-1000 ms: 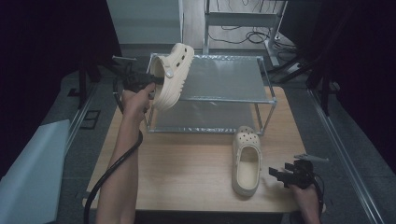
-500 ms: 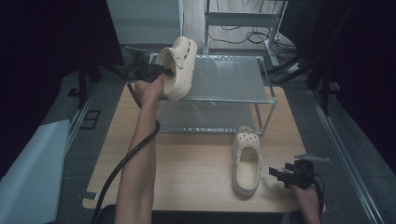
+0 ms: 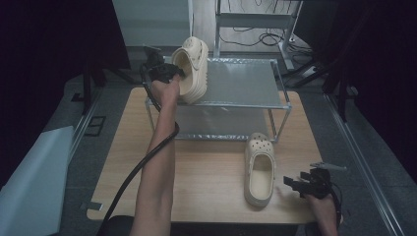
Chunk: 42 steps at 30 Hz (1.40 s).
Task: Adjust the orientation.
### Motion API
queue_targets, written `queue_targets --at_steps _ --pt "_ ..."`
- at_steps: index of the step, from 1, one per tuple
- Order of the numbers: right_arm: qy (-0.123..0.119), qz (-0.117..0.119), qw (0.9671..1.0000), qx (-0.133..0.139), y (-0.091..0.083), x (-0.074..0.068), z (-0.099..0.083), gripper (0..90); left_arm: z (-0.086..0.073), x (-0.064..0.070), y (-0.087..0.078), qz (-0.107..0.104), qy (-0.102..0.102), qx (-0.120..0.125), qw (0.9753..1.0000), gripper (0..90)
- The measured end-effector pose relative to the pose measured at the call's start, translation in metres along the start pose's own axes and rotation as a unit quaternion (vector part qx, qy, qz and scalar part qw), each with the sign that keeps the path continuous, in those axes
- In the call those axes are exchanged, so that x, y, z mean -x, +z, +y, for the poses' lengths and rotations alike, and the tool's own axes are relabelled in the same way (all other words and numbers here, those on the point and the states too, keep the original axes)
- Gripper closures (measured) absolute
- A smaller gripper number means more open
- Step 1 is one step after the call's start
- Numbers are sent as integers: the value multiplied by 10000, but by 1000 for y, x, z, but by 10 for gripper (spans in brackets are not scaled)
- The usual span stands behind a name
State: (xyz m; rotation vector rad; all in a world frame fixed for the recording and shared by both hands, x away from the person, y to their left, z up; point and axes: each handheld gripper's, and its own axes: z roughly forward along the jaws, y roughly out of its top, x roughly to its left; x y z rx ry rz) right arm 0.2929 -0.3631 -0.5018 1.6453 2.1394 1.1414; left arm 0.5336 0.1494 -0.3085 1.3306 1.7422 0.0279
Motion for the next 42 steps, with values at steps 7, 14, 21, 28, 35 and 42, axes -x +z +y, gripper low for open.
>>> queue_targets --at_steps 7,14,21,28,35,42 --pt "-7 -5 10000 -12 0 0 0 126 -3 1 6 196 -37 76 9998 760" --pt "-7 -4 10000 -55 0 0 0 127 -4 4 8 129 -44 110 9998 706" --pt "-11 -3 10000 -47 0 0 0 128 -5 9 11 27 -9 145 9999 600" --pt "-49 -5 10000 -27 0 1 0 128 -8 17 16 -77 93 94 9999 494" --pt "-18 -1 10000 -45 -1 1 0 128 -8 20 16 -254 95 67 9996 396" --pt "-77 26 10000 -15 -1 1 0 129 -9 8 13 -839 162 -100 9963 293"
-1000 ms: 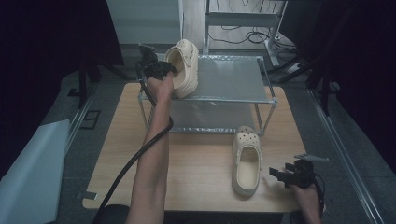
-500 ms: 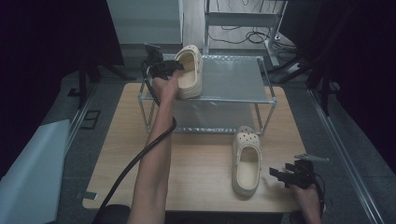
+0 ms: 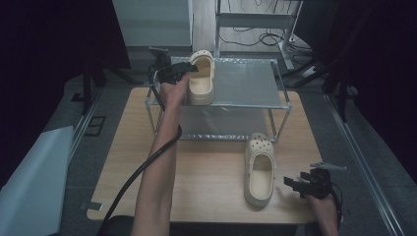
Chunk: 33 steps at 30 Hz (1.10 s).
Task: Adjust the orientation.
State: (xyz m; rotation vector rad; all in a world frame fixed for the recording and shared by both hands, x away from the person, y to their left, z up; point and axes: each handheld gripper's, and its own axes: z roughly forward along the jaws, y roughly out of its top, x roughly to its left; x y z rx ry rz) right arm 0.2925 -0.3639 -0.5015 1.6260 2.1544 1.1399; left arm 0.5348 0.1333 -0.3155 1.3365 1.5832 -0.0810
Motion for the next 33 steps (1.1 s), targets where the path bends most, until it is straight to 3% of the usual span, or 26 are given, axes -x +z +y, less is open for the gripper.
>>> queue_targets --at_steps 4,12,19,24,33 --pt "11 19 10000 8 0 -1 0 129 -1 -6 -1 -165 156 -190 9996 274" --pt "14 45 10000 17 0 0 0 128 -4 -5 -7 -437 501 -284 9974 192" --pt "-5 45 10000 1 0 -1 0 129 -8 3 -16 -448 930 -381 9939 144" --pt "-5 51 10000 -17 0 -1 0 129 -13 5 -23 -569 1072 -383 9919 139" --pt "5 64 10000 -34 1 -1 0 129 -25 4 -32 -702 1316 -355 9882 49"
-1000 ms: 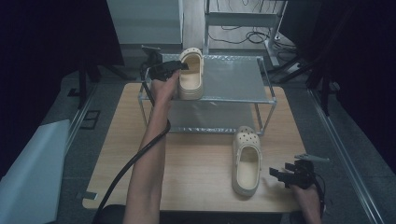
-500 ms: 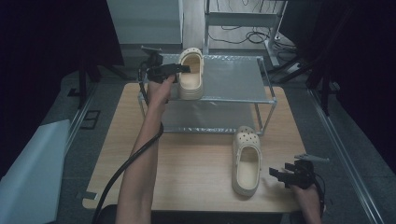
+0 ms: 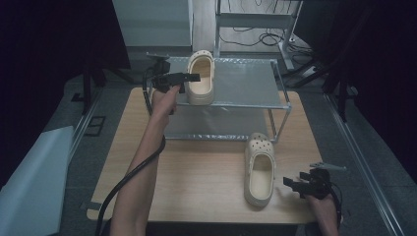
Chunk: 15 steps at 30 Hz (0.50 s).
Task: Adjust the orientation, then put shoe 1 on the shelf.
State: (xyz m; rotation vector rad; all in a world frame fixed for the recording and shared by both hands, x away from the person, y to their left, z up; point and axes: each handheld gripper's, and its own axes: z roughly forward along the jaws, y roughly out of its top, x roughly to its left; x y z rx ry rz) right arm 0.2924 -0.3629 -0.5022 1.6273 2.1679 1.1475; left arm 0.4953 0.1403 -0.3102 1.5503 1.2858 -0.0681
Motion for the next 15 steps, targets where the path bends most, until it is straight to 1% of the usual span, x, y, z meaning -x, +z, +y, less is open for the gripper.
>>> queue_targets --at_steps 1,2,3,4,6,9,10,11,15 --pt "-37 -9 10000 15 0 0 0 130 0 0 0 0 0 0 10000 44" --pt "-2 10 10000 -5 0 0 0 129 -2 1 -1 -7 37 -11 10000 34" --pt "-5 8 10000 1 0 0 0 130 -5 3 -3 -33 98 -10 9999 26" --pt "-5 8 10000 1 0 0 0 130 -5 3 -3 -33 98 -10 9999 23" --pt "-9 10 10000 -7 1 0 0 130 -10 7 -6 -58 202 -22 9998 14" --pt "9 20 10000 0 0 0 0 130 -13 10 -8 -64 260 2 9996 9" --pt "-38 1 10000 27 0 0 0 130 -16 11 -10 -72 301 1 9995 4" --pt "-10 12 10000 2 0 0 0 130 -16 11 -10 -72 301 1 9995 2" --pt "-18 8 10000 9 0 0 0 130 -25 13 -15 -177 338 5 9993 0"
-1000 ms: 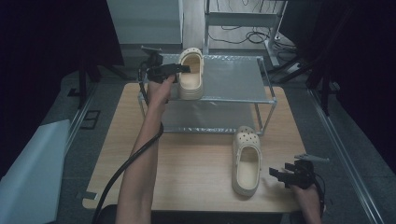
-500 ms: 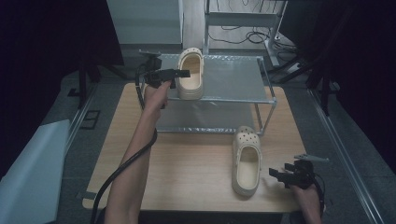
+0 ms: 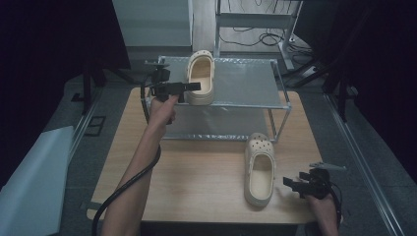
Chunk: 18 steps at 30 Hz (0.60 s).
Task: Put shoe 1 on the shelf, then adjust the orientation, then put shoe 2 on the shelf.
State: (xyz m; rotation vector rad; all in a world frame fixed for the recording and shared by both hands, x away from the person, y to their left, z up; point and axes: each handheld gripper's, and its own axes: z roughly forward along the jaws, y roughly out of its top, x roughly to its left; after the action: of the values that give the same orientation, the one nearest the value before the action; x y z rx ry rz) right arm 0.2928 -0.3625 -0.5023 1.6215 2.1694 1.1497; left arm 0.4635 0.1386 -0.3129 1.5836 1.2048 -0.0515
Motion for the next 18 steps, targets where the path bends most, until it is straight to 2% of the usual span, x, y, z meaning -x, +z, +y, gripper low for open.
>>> queue_targets --at_steps 9,18 --pt "9 -1 10000 -26 0 0 0 130 -16 3 -9 -117 128 -46 9998 4" --pt "-13 -11 10000 -13 0 0 0 130 -36 1 -17 -233 112 -61 9996 12"
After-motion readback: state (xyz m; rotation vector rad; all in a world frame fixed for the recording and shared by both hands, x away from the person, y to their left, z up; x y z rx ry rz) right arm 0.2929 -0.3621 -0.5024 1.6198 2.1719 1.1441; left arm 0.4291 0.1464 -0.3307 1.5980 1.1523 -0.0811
